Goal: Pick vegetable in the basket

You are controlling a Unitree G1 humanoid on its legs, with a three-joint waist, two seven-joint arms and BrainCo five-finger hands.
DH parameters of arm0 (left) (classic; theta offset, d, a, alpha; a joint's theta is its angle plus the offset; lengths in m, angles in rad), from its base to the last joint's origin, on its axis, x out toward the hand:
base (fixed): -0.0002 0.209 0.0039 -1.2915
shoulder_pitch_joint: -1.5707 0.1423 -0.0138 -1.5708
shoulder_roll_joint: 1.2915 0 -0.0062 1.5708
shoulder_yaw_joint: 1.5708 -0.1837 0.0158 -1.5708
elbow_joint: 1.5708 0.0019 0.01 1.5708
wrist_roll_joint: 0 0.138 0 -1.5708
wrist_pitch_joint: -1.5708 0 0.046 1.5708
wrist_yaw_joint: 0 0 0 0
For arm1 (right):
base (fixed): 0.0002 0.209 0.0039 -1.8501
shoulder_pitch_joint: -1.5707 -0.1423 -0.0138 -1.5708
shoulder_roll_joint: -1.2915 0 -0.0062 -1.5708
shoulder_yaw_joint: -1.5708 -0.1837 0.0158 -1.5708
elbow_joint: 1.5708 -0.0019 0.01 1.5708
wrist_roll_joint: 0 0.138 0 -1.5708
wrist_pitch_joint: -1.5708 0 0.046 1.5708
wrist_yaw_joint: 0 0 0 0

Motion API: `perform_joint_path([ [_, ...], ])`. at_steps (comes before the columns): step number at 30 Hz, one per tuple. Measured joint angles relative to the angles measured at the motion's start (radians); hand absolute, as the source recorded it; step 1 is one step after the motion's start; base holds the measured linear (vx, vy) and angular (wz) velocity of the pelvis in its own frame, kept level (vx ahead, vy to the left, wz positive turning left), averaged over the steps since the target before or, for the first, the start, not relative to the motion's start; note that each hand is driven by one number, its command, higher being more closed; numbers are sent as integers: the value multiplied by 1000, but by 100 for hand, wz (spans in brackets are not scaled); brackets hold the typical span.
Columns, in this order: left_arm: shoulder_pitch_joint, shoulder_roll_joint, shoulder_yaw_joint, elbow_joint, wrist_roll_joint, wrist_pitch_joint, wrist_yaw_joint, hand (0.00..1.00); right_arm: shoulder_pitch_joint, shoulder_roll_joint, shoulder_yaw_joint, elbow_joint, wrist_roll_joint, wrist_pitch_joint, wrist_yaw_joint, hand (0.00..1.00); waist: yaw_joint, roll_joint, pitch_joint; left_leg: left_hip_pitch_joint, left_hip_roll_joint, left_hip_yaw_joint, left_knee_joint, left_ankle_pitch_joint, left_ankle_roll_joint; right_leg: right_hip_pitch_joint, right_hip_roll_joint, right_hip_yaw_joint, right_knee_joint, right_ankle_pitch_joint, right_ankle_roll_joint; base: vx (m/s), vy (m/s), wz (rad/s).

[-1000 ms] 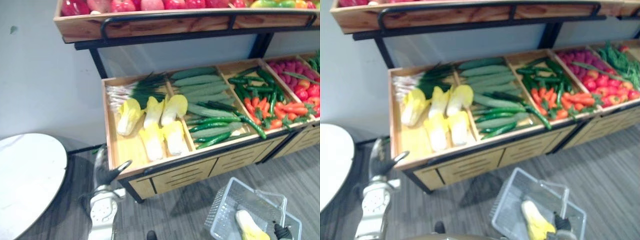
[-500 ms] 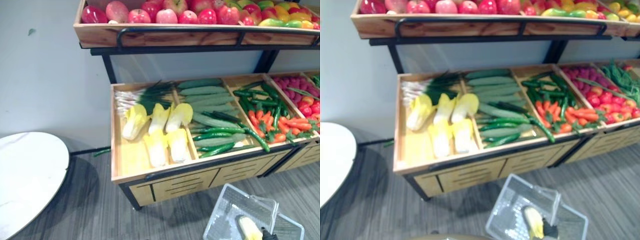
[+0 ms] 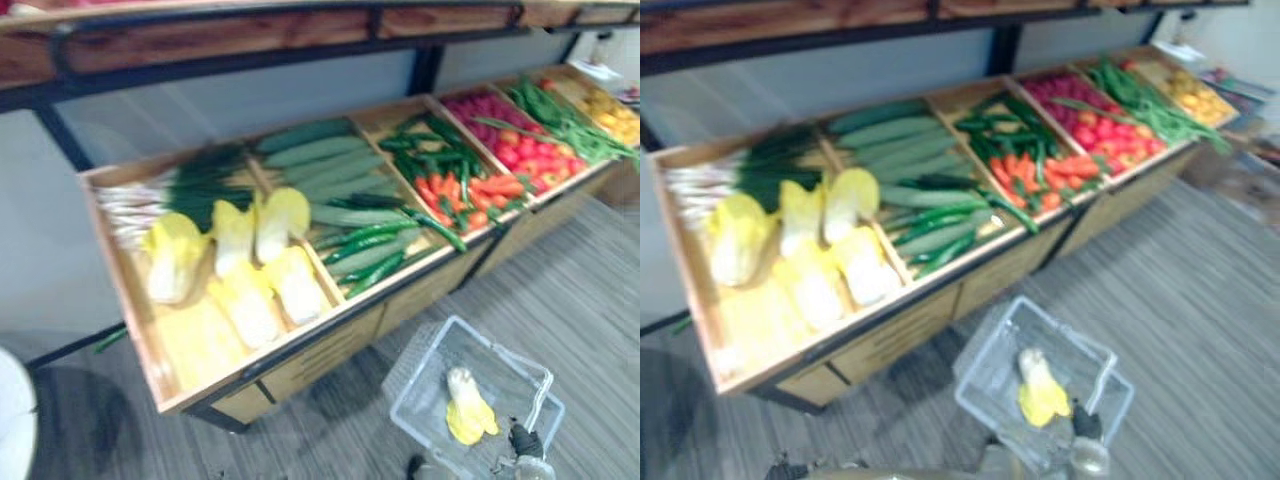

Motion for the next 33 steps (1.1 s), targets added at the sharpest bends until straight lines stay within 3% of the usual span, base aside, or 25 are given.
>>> perform_joint_path([
  [1, 11, -13, -2, 0, 12, 2, -2, 0, -3, -11, 34, -10, -1, -7, 4, 100, 10, 31, 2, 3, 12, 38, -37, 7, 36, 12, 23, -22, -63, 53, -29, -63, 157, -172],
  [2, 12, -18, -2, -3, 25, -1, -9, 0, -3, -6, 39, -16, -1, -20, 4, 100, 6, 36, 10, 22, 14, 105, -54, 12, 41, -3, 16, -97, 21, -16, -65, -80, 147, -189],
  [3, 18, -11, -4, -25, 35, -5, -19, 0, -16, -8, 32, -21, -2, -27, 2, 100, -7, 11, 13, 54, -13, 188, -57, 17, 52, -34, -58, -201, 271, -199, -74, -56, 115, -170],
  [4, 3, -3, -5, -25, 35, -1, -20, 0, -7, -11, 31, -9, -6, -17, 7, 100, -3, -3, 9, 56, -13, 256, -17, 3, 72, 2, -92, -257, 362, -267, -49, -76, 106, -162],
  [6, -4, -2, -19, -36, 35, -3, -19, 0, -3, -9, 20, 18, -8, -16, 3, 100, -3, 4, 11, 74, -9, 337, 1, 1, 75, 66, -116, -331, 377, -297, -68, -31, -9, -134],
  [7, -5, -2, -21, -39, 35, -2, -19, 0, -5, -12, 12, 26, -12, -12, 3, 100, -1, 4, 11, 88, -8, 394, 9, 1, 75, 105, -126, -363, 346, -310, -47, 5, -133, -174],
  [8, -13, -2, -21, -39, 34, -2, -19, 0, -6, -10, 13, 34, -14, -6, 3, 100, -2, 3, 11, 89, -2, 444, 25, 1, 74, 126, -117, -387, 265, -337, -6, -8, -182, -157],
  [10, -28, -9, -32, -38, 34, -2, -18, 0, -19, -13, -2, 53, -11, 5, 1, 100, -2, 2, 8, 88, 7, 514, 49, 1, 72, 130, -80, -418, 147, -360, 8, -42, -256, -134],
  [11, -33, -14, -40, -38, 34, -2, -19, 0, -20, -16, -13, 62, -10, 13, -1, 100, -1, 13, 10, 89, 18, 535, 58, 2, 69, 144, -48, -413, 79, -360, 8, -48, -306, -132],
  [12, -47, -37, -40, -34, 34, -2, -18, 0, -19, -26, -31, 63, -9, 17, -4, 100, -7, 44, 22, 89, 45, 552, 77, 2, 62, 161, -7, -401, 8, -343, 10, -26, -237, -85],
  [13, -53, -51, -42, -32, 34, -2, -18, 0, -16, -35, -45, 63, -9, 19, -6, 100, -12, 50, 24, 87, 60, 557, 93, 2, 60, 166, 10, -397, -16, -334, 4, -29, -266, -59],
  [14, -59, -73, -42, -26, 34, -3, -18, 0, -5, -52, -50, 81, -6, 27, -8, 100, -20, 70, 18, 86, 101, 557, 141, -2, 53, 181, 43, -385, -51, -323, -6, -30, -217, -36],
  [17, -63, -89, -37, -10, 28, -3, -15, 0, 17, -53, -48, 103, -1, 24, -10, 100, -31, 83, 14, 91, 257, 547, 376, -6, 44, 215, 114, -340, -78, -332, -29, -70, -196, -48],
  [18, -63, -93, -34, -11, 22, -3, -13, 0, 19, -54, -44, 103, -2, 22, -10, 100, -31, 86, 15, 90, 285, 530, 421, 0, 47, 218, 127, -320, -78, -334, -39, -59, -151, -85],
  [19, -62, -101, -15, -16, 11, -3, -12, 0, 19, -57, -17, 106, -6, 22, -9, 100, -26, 89, 20, 76, 323, 424, 509, 35, 57, 234, 145, -271, -79, -337, -54, -41, -118, -111],
  [20, -61, -101, -8, -22, -12, -9, -7, 0, 18, -71, 23, 105, -11, 21, -6, 100, -13, 80, 30, 22, 310, 241, 564, 21, 39, 243, 143, -221, -79, -337, -61, -16, -72, -131],
  [21, -62, -104, -8, -22, -30, -10, -5, 0, 11, -79, 25, 104, -11, 21, -6, 100, -10, 83, 31, -8, 252, 96, 563, -14, 19, 243, 134, -182, -78, -337, -61, -6, -1, -116],
  [22, -62, -107, -9, -22, -43, -11, -2, 0, 9, -84, 27, 105, -11, 21, -6, 100, -9, 85, 32, -26, 213, 11, 557, -37, 13, 243, 131, -153, -79, -337, -62, 18, 57, -114],
  [24, -56, -112, -12, -43, -63, -15, 3, 0, 3, -89, 34, 122, -10, 21, -7, 100, 5, 87, 33, -75, 70, -219, 476, -108, -12, 244, 119, -51, -90, -338, -62, 36, 84, -122],
  [27, -51, -111, -14, -48, -53, -32, 2, 0, 5, -95, 35, 121, -10, 15, -6, 100, 4, 98, 38, -103, -24, -384, 263, -114, -22, 239, 122, 22, -96, -331, -47, 37, 153, -92],
  [28, -51, -111, -15, -49, -53, -33, 2, 0, 5, -96, 35, 121, -10, 14, -7, 100, 5, 100, 38, -104, -32, -405, 217, -109, -22, 235, 123, 36, -96, -330, -41, 65, 210, -77],
  [30, -50, -113, -15, -45, -51, -37, 0, 0, 4, -108, 35, 117, -10, 11, -7, 100, 7, 131, 42, -108, -33, -461, 77, -33, -26, 224, 145, 81, -101, -326, -3, 106, 230, -69],
  [32, -51, -105, -7, -45, -22, -39, 2, 0, 10, -93, 41, 119, -10, 1, -9, 100, 17, 105, 35, -103, -75, -405, 53, -61, -17, 227, 102, 113, -155, -289, 49, 194, 279, -48],
  [33, -54, -102, -7, -46, -15, -41, 3, 0, 9, -90, 41, 118, -10, -4, -9, 100, 19, 102, 37, -104, -85, -400, 50, -63, -10, 223, 91, 117, -160, -285, 52, 176, 232, -22],
])
